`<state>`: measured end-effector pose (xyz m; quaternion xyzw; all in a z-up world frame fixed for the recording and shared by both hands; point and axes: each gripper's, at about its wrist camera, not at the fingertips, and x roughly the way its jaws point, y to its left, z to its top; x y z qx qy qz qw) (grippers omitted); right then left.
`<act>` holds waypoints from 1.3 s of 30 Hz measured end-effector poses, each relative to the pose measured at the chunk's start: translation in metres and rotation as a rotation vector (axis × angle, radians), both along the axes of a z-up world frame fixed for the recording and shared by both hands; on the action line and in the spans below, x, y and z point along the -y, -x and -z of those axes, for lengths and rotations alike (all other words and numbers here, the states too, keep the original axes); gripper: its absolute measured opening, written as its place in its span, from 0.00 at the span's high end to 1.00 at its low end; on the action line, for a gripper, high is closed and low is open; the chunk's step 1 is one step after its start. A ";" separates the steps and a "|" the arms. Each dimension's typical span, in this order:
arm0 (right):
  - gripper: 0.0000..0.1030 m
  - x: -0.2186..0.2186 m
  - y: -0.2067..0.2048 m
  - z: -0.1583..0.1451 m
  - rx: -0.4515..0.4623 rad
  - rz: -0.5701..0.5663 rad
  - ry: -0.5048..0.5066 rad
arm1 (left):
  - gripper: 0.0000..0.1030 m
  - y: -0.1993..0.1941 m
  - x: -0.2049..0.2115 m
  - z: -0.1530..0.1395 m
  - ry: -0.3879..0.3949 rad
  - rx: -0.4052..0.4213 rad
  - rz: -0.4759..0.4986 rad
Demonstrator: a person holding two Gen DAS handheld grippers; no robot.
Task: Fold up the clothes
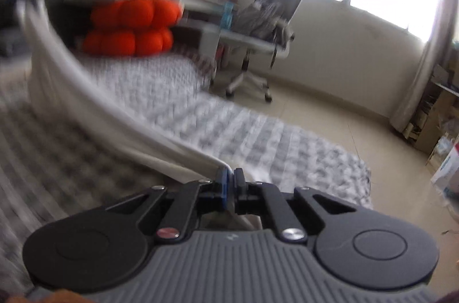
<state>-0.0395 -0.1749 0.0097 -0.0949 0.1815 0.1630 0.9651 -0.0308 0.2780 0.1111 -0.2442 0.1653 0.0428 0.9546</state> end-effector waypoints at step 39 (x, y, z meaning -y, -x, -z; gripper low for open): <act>0.84 0.037 -0.107 0.008 -0.156 0.182 0.143 | 0.30 -0.083 0.032 0.055 -0.184 -0.181 0.005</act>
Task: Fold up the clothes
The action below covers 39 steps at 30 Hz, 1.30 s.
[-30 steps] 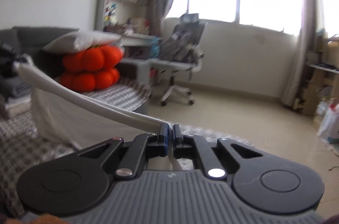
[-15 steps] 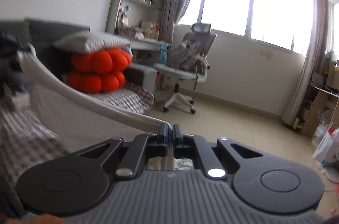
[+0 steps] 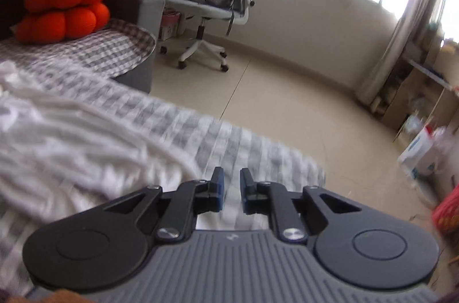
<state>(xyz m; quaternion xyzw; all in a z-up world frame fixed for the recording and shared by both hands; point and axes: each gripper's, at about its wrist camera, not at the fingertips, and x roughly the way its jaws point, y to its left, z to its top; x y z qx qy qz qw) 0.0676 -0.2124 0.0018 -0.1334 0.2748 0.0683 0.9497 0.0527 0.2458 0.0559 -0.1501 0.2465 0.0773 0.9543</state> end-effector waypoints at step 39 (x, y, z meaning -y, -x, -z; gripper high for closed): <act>0.52 0.115 0.046 0.019 -0.063 0.267 -0.409 | 0.54 0.017 -0.005 0.080 0.123 -0.169 0.018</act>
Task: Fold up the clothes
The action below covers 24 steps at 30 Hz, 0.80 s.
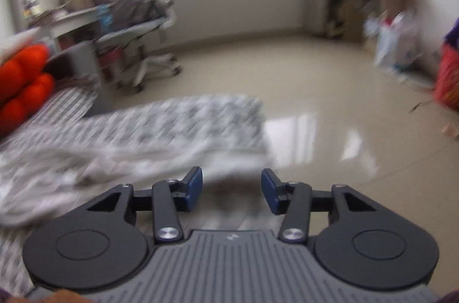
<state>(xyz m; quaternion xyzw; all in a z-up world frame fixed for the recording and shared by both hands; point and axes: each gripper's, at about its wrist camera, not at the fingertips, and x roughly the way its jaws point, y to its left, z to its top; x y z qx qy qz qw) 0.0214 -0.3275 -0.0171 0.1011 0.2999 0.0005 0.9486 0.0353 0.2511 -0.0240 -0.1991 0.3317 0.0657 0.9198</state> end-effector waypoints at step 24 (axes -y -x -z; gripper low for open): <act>1.00 -0.049 0.002 -0.017 0.099 0.034 0.008 | 0.92 0.026 -0.006 -0.027 -0.001 0.070 -0.089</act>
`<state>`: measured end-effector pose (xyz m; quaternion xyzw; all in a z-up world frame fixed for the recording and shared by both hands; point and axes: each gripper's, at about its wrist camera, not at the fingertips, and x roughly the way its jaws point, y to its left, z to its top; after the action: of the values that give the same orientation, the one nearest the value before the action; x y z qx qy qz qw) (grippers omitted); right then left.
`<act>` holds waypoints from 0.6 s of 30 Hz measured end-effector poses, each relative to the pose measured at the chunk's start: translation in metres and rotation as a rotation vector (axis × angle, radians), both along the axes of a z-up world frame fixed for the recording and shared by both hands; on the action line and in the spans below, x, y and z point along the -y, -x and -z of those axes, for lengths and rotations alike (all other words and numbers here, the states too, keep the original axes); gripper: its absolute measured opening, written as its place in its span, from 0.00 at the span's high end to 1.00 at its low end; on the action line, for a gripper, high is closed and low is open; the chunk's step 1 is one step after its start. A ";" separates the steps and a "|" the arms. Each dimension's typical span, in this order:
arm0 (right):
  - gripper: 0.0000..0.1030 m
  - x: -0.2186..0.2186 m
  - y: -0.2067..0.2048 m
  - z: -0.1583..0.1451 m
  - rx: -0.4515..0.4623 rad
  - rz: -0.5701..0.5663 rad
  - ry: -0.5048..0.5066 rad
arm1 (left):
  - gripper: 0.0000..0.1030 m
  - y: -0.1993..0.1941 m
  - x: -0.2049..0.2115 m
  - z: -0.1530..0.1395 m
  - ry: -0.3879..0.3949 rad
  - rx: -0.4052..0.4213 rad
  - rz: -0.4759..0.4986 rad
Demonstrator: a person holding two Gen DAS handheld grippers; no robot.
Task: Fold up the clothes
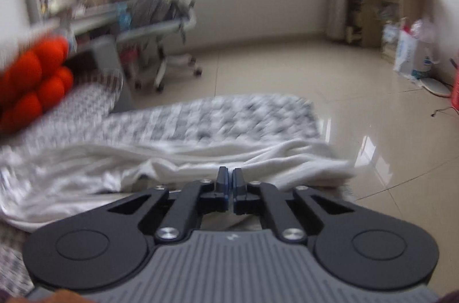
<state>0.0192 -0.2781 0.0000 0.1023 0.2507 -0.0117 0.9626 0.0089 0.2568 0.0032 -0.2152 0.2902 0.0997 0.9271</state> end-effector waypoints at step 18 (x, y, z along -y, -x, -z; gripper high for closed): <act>0.88 0.030 0.055 0.026 -0.045 0.010 -0.090 | 0.93 0.029 -0.011 -0.004 -0.002 0.008 -0.014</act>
<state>-0.0354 -0.3084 -0.0257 0.1462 0.2723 -0.0074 0.9510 -0.0198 0.2682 0.0069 -0.2166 0.2849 0.1057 0.9278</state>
